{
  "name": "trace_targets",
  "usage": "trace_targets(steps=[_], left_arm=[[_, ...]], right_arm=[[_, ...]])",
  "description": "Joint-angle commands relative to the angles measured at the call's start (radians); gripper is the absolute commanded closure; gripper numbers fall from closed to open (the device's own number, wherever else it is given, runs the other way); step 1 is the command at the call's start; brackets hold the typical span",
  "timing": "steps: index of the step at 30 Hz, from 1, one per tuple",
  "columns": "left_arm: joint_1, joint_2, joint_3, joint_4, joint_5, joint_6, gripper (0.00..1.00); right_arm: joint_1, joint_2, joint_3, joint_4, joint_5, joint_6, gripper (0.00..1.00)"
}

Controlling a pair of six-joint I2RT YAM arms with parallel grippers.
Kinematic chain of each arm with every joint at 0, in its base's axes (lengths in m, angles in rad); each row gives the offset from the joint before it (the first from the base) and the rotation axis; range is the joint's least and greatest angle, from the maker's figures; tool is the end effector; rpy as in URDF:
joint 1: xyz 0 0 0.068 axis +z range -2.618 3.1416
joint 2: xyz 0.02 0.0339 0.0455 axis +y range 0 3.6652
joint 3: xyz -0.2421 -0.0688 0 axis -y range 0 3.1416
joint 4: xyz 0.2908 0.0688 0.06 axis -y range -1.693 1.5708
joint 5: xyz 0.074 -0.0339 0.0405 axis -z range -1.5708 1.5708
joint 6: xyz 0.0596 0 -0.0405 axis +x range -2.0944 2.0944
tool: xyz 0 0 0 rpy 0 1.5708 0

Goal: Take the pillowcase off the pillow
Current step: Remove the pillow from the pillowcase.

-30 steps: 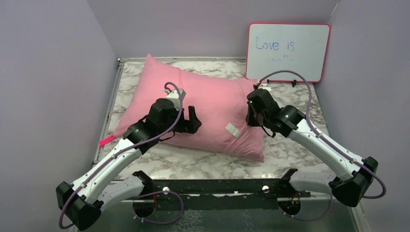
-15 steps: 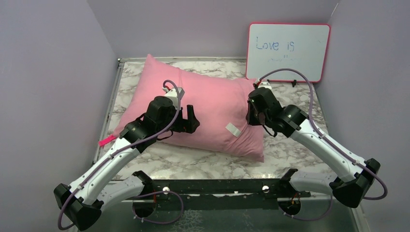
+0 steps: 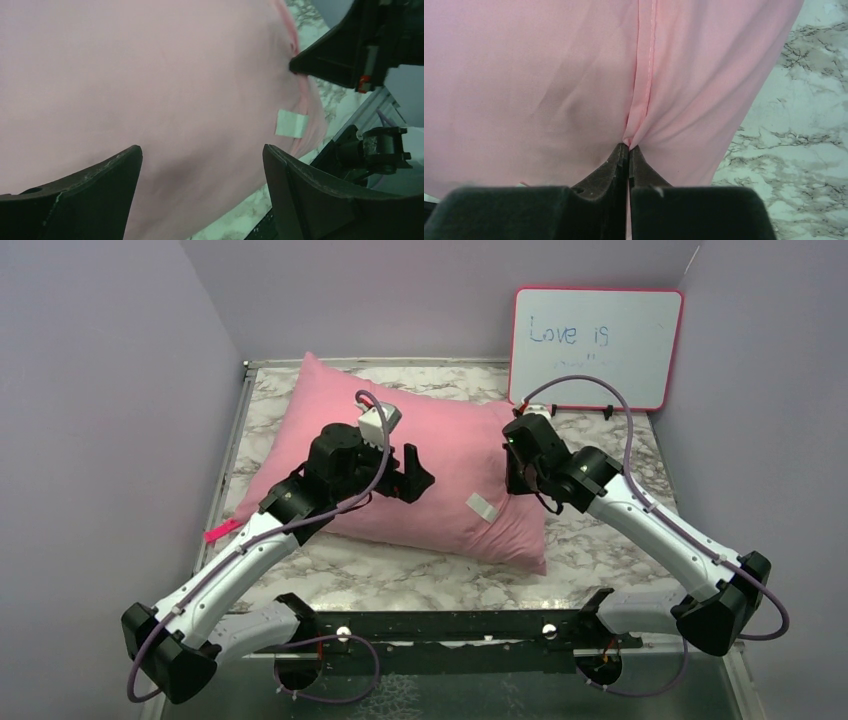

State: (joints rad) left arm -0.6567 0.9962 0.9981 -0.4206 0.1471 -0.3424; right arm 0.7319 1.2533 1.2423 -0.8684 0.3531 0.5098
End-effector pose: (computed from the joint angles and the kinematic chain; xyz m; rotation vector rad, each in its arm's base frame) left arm 0.2327 -0.1904 0.3232 0.4219 2.0294 -0.7781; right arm 0.2509 0.1977 0.3002 -0.1117 2.3815 0.1532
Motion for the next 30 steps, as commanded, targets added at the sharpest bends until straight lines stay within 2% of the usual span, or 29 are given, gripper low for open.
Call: trace_targets(steps=[1, 5, 10, 12, 13, 14, 15, 16, 17, 20, 22, 26, 30], left_arm=[[-0.008, 0.085, 0.004, 0.286, 0.185, 0.1, 0.07], [-0.04, 0.232, 0.034, 0.246, 0.139, 0.148, 0.12], [-0.051, 0.313, -0.003, 0.233, 0.023, 0.132, 0.18], [-0.057, 0.345, 0.0, 0.206, 0.039, 0.139, 0.25], [-0.061, 0.358, 0.0, 0.197, 0.046, 0.14, 0.31], [-0.071, 0.395, -0.007, 0.159, 0.01, 0.124, 0.66], [-0.072, 0.403, -0.011, 0.14, -0.022, 0.114, 0.82], [-0.072, 0.404, -0.018, 0.121, -0.062, 0.104, 0.96], [-0.072, 0.399, -0.029, 0.103, -0.109, 0.09, 1.0], [-0.063, 0.355, -0.08, 0.081, -0.208, 0.069, 1.0], [-0.044, 0.33, -0.105, 0.068, -0.214, 0.066, 1.0], [-0.012, 0.306, -0.122, 0.014, -0.248, 0.05, 1.0], [0.0, 0.266, -0.124, 0.023, -0.219, 0.046, 1.0]], right_arm=[[-0.003, -0.005, -0.013, 0.02, -0.031, -0.026, 0.95], [-0.005, -0.025, -0.004, 0.022, -0.062, -0.008, 0.96], [-0.011, -0.047, -0.02, 0.019, -0.064, 0.027, 0.96], [-0.012, -0.049, -0.017, 0.011, -0.062, 0.038, 0.94], [-0.012, -0.051, -0.017, 0.007, -0.055, 0.041, 0.94], [-0.013, -0.062, -0.024, -0.017, 0.004, 0.049, 0.9], [-0.016, -0.062, -0.027, -0.035, 0.022, 0.045, 0.9], [-0.02, -0.061, -0.031, -0.065, 0.079, 0.055, 0.9], [-0.028, -0.061, -0.038, -0.097, 0.122, 0.064, 0.9], [-0.085, -0.076, -0.082, -0.148, 0.2, 0.073, 0.9], [-0.158, -0.1, -0.113, -0.139, 0.179, 0.054, 0.9], [-0.287, -0.151, -0.186, -0.05, 0.039, -0.027, 0.91], [-0.304, -0.122, -0.214, 0.014, -0.178, -0.067, 0.97]])
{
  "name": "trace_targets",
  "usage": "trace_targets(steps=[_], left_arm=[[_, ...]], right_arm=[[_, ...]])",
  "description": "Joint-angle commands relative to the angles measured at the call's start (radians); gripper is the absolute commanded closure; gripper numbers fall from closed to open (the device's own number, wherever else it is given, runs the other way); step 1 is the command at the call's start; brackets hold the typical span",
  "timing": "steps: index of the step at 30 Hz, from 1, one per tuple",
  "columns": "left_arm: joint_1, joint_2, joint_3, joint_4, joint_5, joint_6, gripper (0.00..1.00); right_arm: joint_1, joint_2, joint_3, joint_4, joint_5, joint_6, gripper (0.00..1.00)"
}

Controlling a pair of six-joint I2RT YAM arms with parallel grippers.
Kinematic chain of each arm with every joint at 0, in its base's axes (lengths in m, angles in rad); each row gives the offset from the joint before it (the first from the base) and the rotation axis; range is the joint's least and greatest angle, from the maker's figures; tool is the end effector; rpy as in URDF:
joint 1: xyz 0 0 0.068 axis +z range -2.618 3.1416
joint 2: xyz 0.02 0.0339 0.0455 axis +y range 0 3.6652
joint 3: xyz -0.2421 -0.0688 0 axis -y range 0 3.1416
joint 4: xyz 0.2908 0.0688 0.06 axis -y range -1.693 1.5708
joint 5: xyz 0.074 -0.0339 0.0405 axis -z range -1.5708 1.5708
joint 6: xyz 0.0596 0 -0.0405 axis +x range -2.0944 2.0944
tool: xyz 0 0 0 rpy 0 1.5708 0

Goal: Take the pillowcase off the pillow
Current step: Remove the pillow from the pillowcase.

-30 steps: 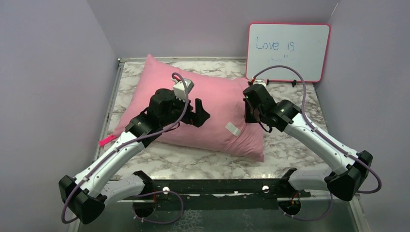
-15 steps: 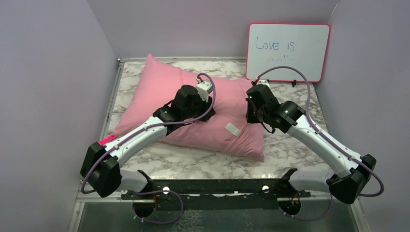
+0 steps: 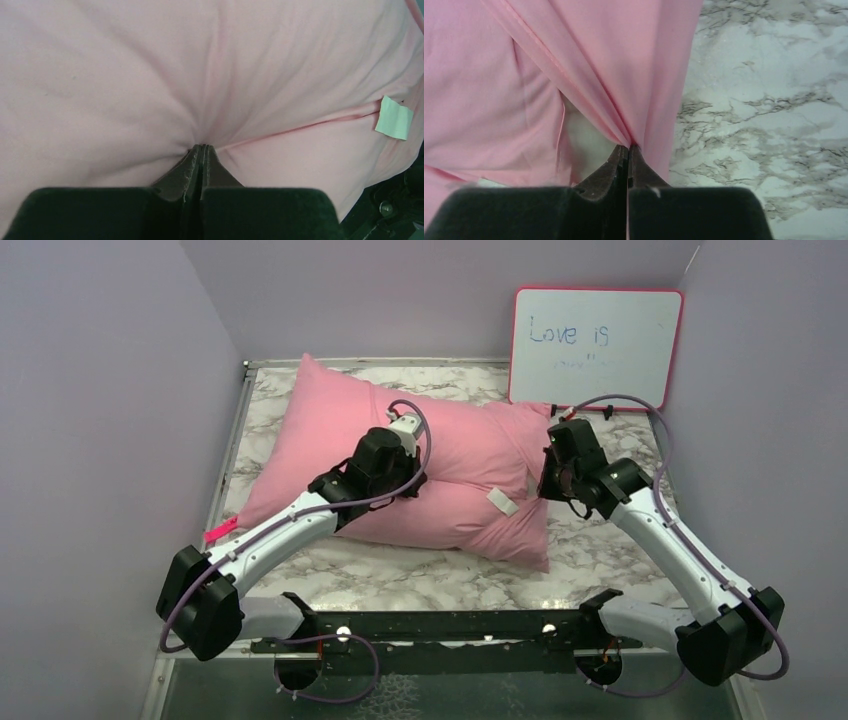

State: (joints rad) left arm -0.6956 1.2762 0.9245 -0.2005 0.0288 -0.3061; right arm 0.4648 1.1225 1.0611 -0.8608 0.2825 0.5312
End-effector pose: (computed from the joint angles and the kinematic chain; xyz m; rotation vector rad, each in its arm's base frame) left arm 0.2730 -0.2302 0.2313 0.4404 2.1418 -0.6139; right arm 0.2651 0.1144 0.2691 0.1977 2.4363 0.0870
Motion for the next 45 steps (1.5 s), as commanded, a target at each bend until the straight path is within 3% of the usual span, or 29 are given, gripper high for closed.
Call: trace_targets(steps=[1, 2, 5, 7, 10, 17, 20, 23, 24, 28, 29, 39, 42, 45], left_arm=[[0.039, -0.019, -0.038, -0.186, -0.073, 0.01, 1.0], [0.04, -0.022, -0.001, -0.181, -0.04, 0.009, 1.0], [0.005, -0.027, 0.115, -0.145, 0.06, -0.009, 0.66], [-0.076, -0.009, 0.212, -0.138, 0.001, 0.009, 0.56], [-0.18, 0.071, 0.35, -0.14, -0.018, 0.052, 0.47], [-0.267, 0.343, 0.508, -0.167, -0.021, 0.082, 0.38], [-0.269, 0.451, 0.526, -0.211, -0.101, 0.059, 0.39], [-0.269, 0.464, 0.47, -0.23, -0.212, 0.044, 0.46], [-0.269, 0.463, 0.443, -0.236, -0.25, 0.046, 0.51], [-0.26, 0.443, 0.339, -0.288, -0.368, 0.037, 0.95], [-0.251, 0.428, 0.306, -0.291, -0.372, 0.031, 1.0], [-0.072, 0.207, 0.065, -0.284, -0.312, 0.0, 1.0], [-0.019, 0.148, 0.03, -0.284, -0.302, 0.012, 1.0], [0.025, 0.114, 0.018, -0.292, -0.294, 0.027, 1.0]], right_arm=[[-0.037, 0.017, -0.043, 0.021, -0.163, -0.079, 0.97], [-0.037, 0.022, -0.059, 0.042, -0.209, -0.066, 0.97], [-0.037, 0.019, -0.123, 0.111, -0.296, -0.013, 0.97], [-0.037, 0.01, -0.154, 0.141, -0.301, 0.013, 0.97], [-0.04, -0.008, -0.182, 0.178, -0.292, 0.02, 0.97], [-0.077, -0.036, -0.213, 0.247, -0.42, -0.01, 0.97], [-0.086, -0.054, -0.231, 0.251, -0.416, -0.01, 0.97], [-0.099, -0.062, -0.234, 0.226, -0.396, -0.015, 0.97], [-0.099, -0.067, -0.235, 0.22, -0.382, -0.018, 0.98], [-0.099, -0.084, -0.214, 0.177, -0.292, -0.035, 0.98], [-0.1, -0.085, -0.205, 0.166, -0.259, -0.044, 0.98], [-0.1, -0.059, -0.095, 0.036, -0.114, -0.072, 0.97], [-0.1, -0.077, -0.076, 0.028, -0.192, -0.068, 0.97], [-0.1, -0.099, -0.113, 0.085, -0.394, -0.104, 0.97]])
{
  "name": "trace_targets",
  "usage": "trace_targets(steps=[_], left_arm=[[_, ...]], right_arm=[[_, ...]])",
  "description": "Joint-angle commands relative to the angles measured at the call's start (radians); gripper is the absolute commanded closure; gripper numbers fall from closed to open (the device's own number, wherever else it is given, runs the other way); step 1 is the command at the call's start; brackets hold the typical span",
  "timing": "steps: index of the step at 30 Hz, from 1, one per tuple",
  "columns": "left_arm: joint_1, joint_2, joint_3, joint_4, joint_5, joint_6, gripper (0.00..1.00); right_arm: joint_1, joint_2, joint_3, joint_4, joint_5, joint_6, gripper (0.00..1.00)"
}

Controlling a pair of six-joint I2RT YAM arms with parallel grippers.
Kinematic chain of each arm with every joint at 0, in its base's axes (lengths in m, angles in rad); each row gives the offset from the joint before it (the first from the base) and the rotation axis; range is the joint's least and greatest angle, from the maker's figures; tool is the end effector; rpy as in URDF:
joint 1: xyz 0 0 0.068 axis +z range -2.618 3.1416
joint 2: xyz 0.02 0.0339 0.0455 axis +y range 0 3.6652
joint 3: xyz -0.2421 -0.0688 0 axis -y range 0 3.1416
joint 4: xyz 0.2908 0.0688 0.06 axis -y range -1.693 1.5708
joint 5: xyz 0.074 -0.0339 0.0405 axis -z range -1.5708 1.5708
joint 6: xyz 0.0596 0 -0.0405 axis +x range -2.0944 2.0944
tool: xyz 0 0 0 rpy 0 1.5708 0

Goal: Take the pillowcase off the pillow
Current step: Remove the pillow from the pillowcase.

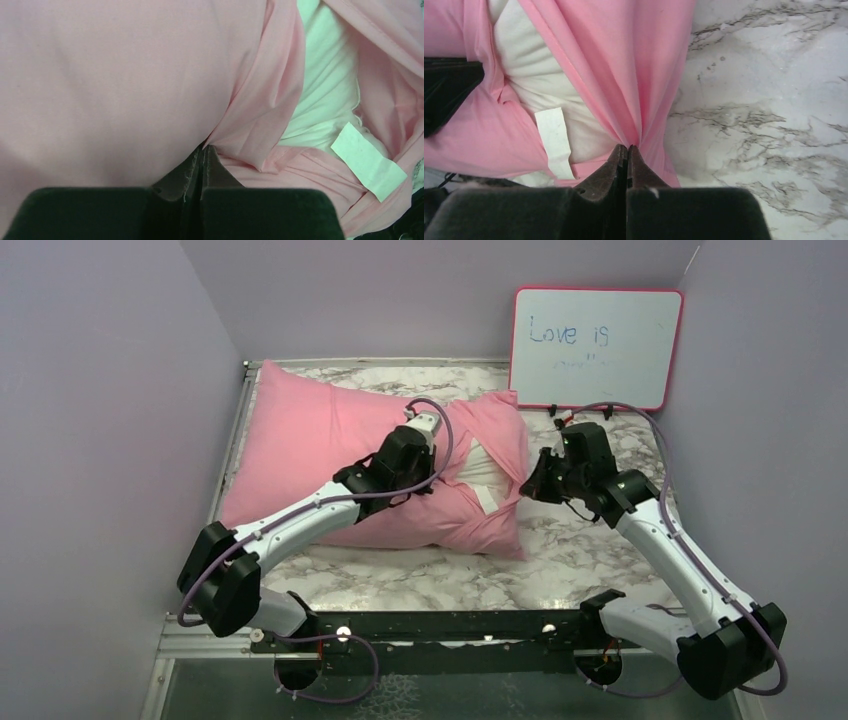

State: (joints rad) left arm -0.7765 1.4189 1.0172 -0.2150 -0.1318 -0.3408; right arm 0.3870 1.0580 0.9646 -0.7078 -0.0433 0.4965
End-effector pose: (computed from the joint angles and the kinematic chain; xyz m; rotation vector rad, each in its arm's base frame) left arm 0.2787 -0.2628 0.2174 0.4063 2.1862 -0.4845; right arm 0.2669 0.1116 0.2612 0.1114 2.4204 0.4669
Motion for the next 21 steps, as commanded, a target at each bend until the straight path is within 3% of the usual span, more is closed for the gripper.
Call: trace_targets(steps=[1, 5, 8, 10, 14, 17, 21], left_arm=[[0.116, -0.036, -0.075, -0.278, -0.123, 0.065, 1.0], [0.12, -0.039, -0.038, -0.258, 0.004, 0.078, 1.0], [0.118, -0.045, -0.001, -0.207, 0.199, 0.081, 0.98], [0.11, -0.063, 0.021, -0.153, 0.295, 0.058, 0.77], [0.043, -0.064, 0.098, -0.097, 0.33, 0.047, 0.49], [-0.036, -0.025, 0.171, -0.097, 0.314, 0.079, 0.39], [-0.116, 0.063, 0.249, -0.121, 0.294, 0.095, 0.35]], right_arm=[[-0.022, -0.033, -0.029, -0.059, -0.115, -0.074, 0.97], [-0.022, -0.021, -0.055, -0.064, -0.098, -0.046, 0.99], [-0.022, -0.025, -0.057, -0.07, -0.013, -0.034, 0.99], [-0.022, -0.03, -0.062, -0.064, 0.015, -0.023, 0.99], [-0.022, -0.039, -0.083, -0.044, -0.001, 0.008, 0.99], [-0.022, -0.048, -0.105, -0.022, -0.028, 0.036, 0.99], [-0.022, -0.054, -0.127, 0.0, -0.05, 0.059, 0.99]])
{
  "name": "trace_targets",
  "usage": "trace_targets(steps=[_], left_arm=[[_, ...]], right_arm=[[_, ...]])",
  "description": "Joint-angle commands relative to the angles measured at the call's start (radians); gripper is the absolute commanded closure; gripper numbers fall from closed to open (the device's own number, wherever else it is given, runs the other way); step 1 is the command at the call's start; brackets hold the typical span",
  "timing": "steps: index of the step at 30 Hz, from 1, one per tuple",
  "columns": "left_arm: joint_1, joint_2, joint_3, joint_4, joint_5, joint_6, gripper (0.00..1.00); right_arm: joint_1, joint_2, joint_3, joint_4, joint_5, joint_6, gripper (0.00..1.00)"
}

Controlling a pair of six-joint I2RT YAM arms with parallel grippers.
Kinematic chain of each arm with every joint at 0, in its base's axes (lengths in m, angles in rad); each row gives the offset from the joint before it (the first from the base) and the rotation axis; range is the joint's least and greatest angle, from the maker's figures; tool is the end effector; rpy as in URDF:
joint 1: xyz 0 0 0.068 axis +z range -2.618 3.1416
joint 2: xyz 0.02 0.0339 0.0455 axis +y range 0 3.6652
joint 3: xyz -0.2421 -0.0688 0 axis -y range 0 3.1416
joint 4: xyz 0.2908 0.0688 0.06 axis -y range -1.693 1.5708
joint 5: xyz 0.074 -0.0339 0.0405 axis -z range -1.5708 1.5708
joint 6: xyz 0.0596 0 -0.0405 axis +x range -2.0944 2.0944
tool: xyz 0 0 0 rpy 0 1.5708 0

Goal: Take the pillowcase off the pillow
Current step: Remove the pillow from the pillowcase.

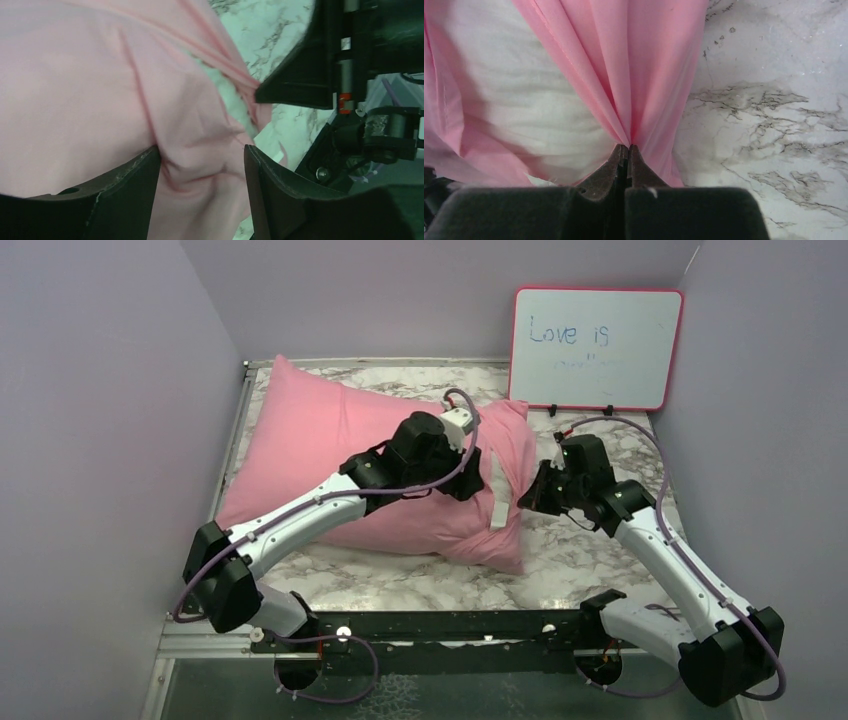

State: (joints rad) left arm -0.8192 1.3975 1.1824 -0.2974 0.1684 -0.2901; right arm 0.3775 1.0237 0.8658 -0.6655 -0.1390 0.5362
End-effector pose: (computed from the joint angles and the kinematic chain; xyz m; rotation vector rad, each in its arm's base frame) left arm 0.2596 -0.2924 0.2834 0.6760 2.0826 -0.8304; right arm 0.2583 0.1113 0.2362 0.1284 2.4650 0.5809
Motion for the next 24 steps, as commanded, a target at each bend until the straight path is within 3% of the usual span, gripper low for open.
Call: trace_targets(steps=[1, 6, 9, 13, 14, 19, 24], left_arm=[[-0.089, 0.105, 0.1, -0.051, -0.018, 0.047, 0.35], [-0.118, 0.185, 0.133, -0.138, -0.144, 0.03, 0.36], [-0.118, 0.192, 0.114, -0.228, -0.358, -0.003, 0.46], [-0.108, 0.132, 0.036, -0.313, -0.592, -0.066, 0.97], [-0.098, 0.102, 0.01, -0.311, -0.6, -0.08, 1.0], [-0.007, -0.046, -0.077, -0.311, -0.588, -0.093, 1.0], [0.127, -0.205, -0.164, -0.315, -0.568, -0.123, 1.0]], right_arm=[[-0.012, -0.019, -0.029, -0.04, 0.04, 0.022, 0.99], [-0.012, -0.027, -0.022, -0.046, 0.048, 0.025, 0.99], [-0.012, -0.042, -0.011, -0.064, 0.102, 0.017, 0.99], [-0.013, -0.061, 0.002, -0.102, 0.224, 0.034, 1.0], [-0.012, -0.068, 0.002, -0.112, 0.251, 0.042, 1.0], [-0.012, -0.115, -0.012, -0.159, 0.369, 0.103, 0.99], [-0.012, -0.148, -0.019, -0.157, 0.361, 0.12, 0.99]])
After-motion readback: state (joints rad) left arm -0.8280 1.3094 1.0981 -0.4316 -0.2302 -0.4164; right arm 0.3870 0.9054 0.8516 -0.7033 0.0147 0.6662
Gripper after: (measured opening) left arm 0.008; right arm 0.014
